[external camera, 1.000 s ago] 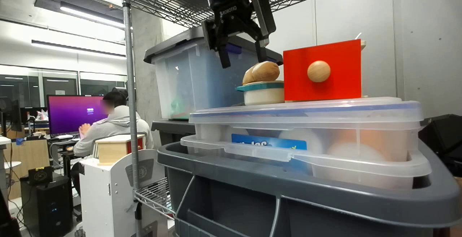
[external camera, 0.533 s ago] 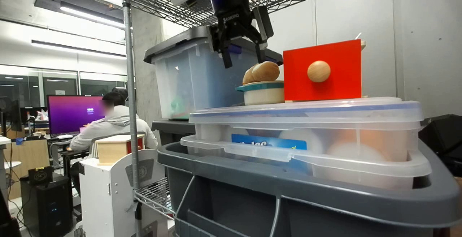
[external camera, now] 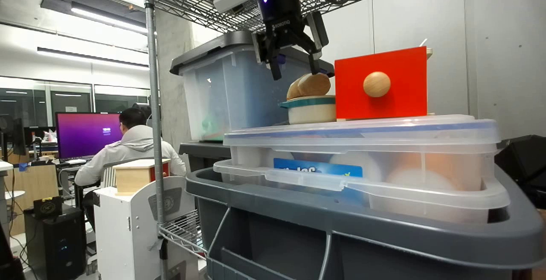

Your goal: Put the brown and orange plushies in the open drawer

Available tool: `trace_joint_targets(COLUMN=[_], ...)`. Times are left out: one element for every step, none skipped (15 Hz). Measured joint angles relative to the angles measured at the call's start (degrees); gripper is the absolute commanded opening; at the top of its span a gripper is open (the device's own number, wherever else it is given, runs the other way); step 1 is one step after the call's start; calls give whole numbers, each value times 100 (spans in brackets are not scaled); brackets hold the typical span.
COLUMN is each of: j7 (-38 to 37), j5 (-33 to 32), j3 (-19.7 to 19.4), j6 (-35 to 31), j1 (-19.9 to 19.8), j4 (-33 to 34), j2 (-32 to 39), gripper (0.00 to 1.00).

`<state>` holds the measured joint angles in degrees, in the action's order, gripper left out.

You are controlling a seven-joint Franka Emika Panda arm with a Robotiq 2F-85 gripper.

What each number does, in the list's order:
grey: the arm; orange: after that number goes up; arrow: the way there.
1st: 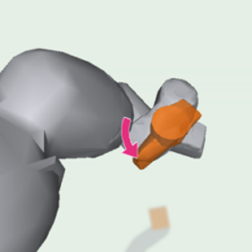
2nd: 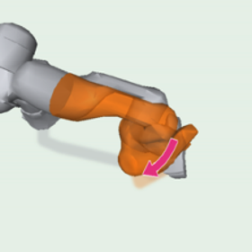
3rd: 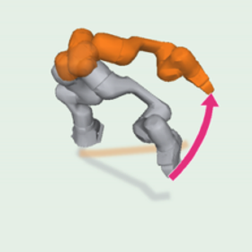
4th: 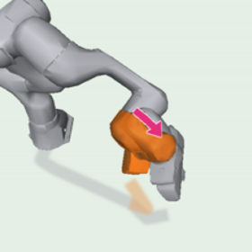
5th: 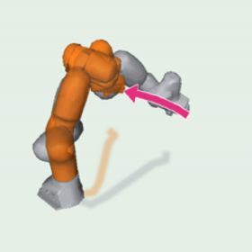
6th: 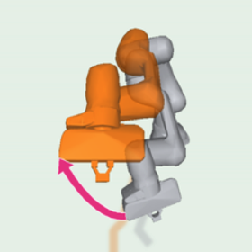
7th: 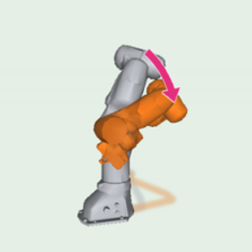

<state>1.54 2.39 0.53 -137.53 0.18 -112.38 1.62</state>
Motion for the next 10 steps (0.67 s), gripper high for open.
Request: trace_joint_targets(j7=[0, 0, 0, 0, 0, 0, 0, 0, 0, 0], j5=[-1, -2, -2, -2, -2, -2, -2, -2, -3, -3], j3=[0, 0, 0, 0, 0, 0, 0, 0, 0, 0], j6=[-12, -31, -60, -88, -98, -101, -102, -103, -103, -103], j1=[0, 0, 0, 0, 0, 0, 0, 0, 0, 1], j4=[56, 112, 159, 203, 249, 291, 335, 385, 432, 477], j2=[53, 107, 156, 202, 241, 270, 295, 318, 337, 351], gripper=[100, 100, 100, 100, 100, 100, 100, 100, 100, 100])
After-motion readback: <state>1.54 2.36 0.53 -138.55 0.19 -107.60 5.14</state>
